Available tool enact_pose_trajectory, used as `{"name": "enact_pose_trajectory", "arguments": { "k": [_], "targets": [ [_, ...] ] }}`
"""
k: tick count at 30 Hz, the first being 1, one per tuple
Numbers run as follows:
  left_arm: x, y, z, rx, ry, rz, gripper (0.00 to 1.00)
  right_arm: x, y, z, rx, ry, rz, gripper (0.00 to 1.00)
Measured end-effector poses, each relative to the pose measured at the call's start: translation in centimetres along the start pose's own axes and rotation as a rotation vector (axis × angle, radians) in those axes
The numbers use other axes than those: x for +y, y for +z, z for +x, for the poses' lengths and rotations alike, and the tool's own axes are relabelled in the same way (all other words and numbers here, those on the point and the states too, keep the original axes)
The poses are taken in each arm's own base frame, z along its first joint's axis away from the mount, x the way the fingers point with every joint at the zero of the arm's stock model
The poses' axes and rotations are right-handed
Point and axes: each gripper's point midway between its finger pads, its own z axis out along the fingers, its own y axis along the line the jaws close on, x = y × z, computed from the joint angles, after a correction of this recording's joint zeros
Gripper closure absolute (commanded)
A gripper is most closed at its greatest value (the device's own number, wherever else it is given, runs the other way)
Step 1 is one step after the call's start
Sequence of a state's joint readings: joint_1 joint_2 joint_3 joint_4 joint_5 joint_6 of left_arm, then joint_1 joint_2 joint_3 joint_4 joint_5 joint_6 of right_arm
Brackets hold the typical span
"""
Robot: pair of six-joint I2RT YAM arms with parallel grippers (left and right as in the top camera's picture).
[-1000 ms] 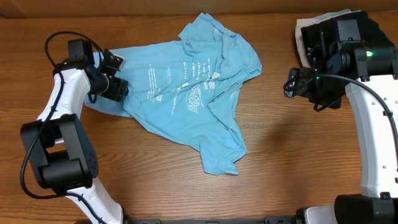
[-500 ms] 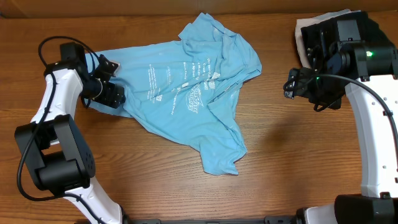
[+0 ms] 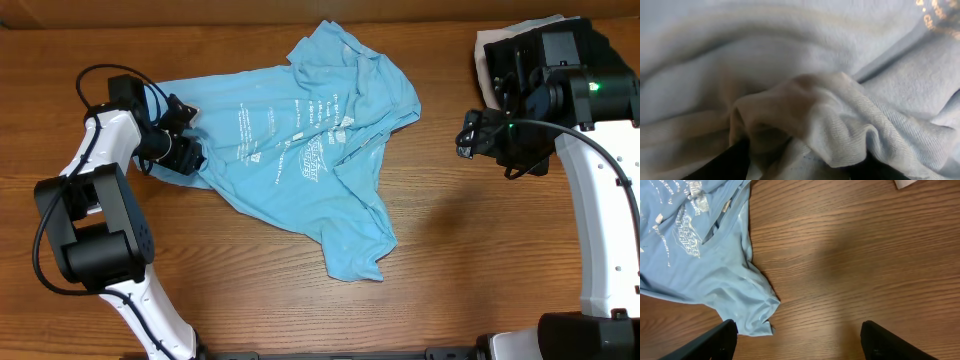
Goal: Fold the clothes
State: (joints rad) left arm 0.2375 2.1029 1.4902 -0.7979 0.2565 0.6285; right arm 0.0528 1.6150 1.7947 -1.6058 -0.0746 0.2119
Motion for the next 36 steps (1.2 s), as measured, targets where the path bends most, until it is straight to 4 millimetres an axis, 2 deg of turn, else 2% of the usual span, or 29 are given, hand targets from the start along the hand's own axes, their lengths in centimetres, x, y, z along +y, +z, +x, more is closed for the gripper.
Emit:
{"name": "enact_pose_trajectory", "arguments": {
  "k": [2,6,7,14,20,26,36],
  "targets": [
    [0.1,0.0,-0.2,-0.007,0.002,-0.002,0.46,0.0,0.0,0.0,-0.001,0.000,0.000,0.18],
    [0.1,0.0,-0.3,-0.011,0.004,-0.004,0.69,0.1,0.0,-0.2,-0.009,-0.001,-0.003,0.18],
    [0.1,0.0,-0.3,-0.010,-0.001,-0.004,0.70,0.1,0.0,-0.2,-0.009,-0.001,-0.003,0.18],
    [0.0,-1.4,-0.7,0.005,-0.033,0.007,0.69,0.1,0.0,-0.4,-0.015,-0.001,-0.004,0.18],
    [0.5,-3.3,-2.2,-0.013,-0.040,-0.006,0.69,0.1,0.0,-0.4,-0.015,-0.001,-0.005,0.18],
    [-0.1,-3.5,-1.6,0.016,-0.056,0.014,0.73,0.1,0.0,-0.4,-0.015,-0.001,-0.004,0.18],
    [0.4,-2.7,-1.9,-0.014,-0.048,-0.006,0.68,0.1,0.0,-0.4,-0.015,-0.001,-0.005,0.18]
  ]
}}
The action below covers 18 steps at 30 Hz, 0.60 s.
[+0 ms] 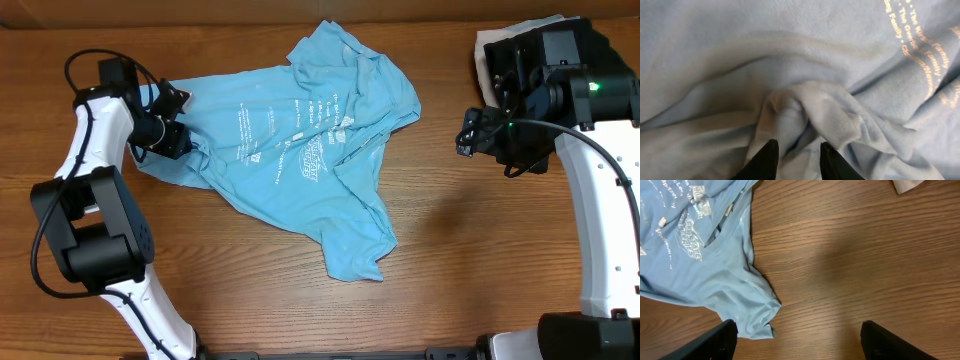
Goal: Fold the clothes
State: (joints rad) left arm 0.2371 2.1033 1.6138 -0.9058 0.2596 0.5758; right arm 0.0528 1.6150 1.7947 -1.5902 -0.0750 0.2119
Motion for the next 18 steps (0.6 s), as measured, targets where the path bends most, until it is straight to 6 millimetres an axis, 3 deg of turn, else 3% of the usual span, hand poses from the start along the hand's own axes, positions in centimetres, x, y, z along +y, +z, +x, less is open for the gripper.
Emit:
{"name": "enact_pose_trajectory", "arguments": {
  "k": [12,18],
  "targets": [
    [-0.07,0.61,0.43,0.003,-0.001,0.002,0.69,0.00,0.00,0.01,0.000,0.000,0.000,0.18],
    [-0.05,0.63,0.42,0.002,-0.002,0.001,0.78,-0.01,0.00,0.01,0.000,0.000,0.000,0.18]
  ]
}}
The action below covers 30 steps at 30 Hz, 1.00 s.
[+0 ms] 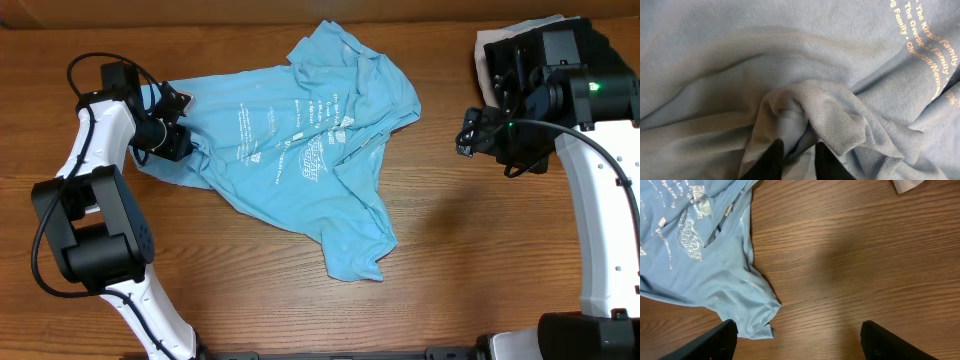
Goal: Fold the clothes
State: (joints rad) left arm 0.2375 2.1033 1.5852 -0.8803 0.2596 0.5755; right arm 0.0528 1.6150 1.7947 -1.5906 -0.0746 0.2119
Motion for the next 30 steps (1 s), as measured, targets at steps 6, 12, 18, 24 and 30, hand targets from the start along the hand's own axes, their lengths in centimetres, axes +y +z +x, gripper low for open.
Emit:
{"name": "enact_pose_trajectory", "arguments": {
  "k": [6,12,18,24,30],
  "targets": [
    [-0.1,0.4,0.4,0.006,-0.002,0.004,0.78,0.0,0.0,0.0,0.000,0.000,0.000,0.18],
    [-0.3,1.0,0.9,0.014,-0.004,0.009,0.86,0.0,0.0,0.0,-0.001,0.000,0.000,0.18],
    [-0.2,1.0,0.8,0.008,-0.003,0.005,0.96,0.0,0.0,0.0,-0.001,0.000,-0.001,0.18],
    [-0.8,0.8,1.6,0.045,-0.040,0.028,0.96,0.0,0.0,0.0,-0.001,0.000,-0.001,0.19],
    [-1.1,-4.7,0.6,0.127,-0.190,0.026,0.96,0.3,0.0,0.0,0.000,0.000,-0.016,0.20]
  ]
}}
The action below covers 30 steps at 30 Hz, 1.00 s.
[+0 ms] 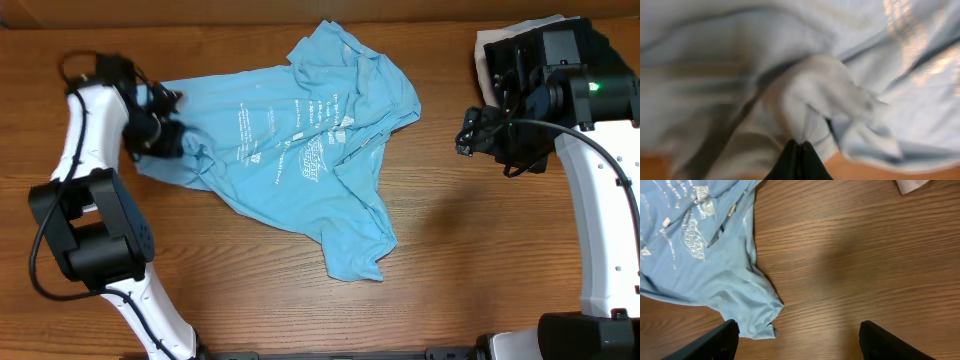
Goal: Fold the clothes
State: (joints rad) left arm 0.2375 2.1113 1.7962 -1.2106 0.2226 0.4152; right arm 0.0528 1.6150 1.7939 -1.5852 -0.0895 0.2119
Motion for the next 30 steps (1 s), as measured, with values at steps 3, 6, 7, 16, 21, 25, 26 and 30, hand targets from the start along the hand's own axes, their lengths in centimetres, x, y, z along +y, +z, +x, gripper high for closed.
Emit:
{"name": "enact_pose_trajectory", "arguments": {
  "k": [3,6,7,16,21,25,26,30],
  "targets": [
    [-0.4,-5.7,-1.8,-0.049,-0.046,-0.034,0.96,0.2,0.0,0.1,0.005,0.001,-0.012,0.20],
    [-1.3,-11.3,-2.7,-0.112,-0.070,-0.063,0.96,0.5,0.0,0.4,0.018,0.001,-0.028,0.20],
    [-1.7,-13.0,-2.7,-0.134,-0.073,-0.072,0.96,0.6,0.0,0.5,0.025,0.002,-0.035,0.20],
    [-3.2,-22.4,-1.7,-0.325,-0.163,-0.188,0.96,1.8,-0.2,2.3,0.101,0.007,-0.101,0.20],
    [-4.5,-24.8,-0.9,-0.389,-0.193,-0.203,0.96,4.4,0.4,3.7,0.136,-0.052,-0.130,0.20],
    [-5.5,-26.0,-0.5,-0.421,-0.195,-0.206,0.96,7.4,3.3,6.2,0.186,-0.130,-0.145,0.19],
    [-5.8,-26.0,-0.5,-0.422,-0.192,-0.204,0.96,8.2,4.4,6.8,0.198,-0.151,-0.146,0.19],
    [-6.4,-25.1,-0.6,-0.394,-0.180,-0.192,0.96,11.2,9.0,9.9,0.230,-0.233,-0.164,0.19]
  ]
}}
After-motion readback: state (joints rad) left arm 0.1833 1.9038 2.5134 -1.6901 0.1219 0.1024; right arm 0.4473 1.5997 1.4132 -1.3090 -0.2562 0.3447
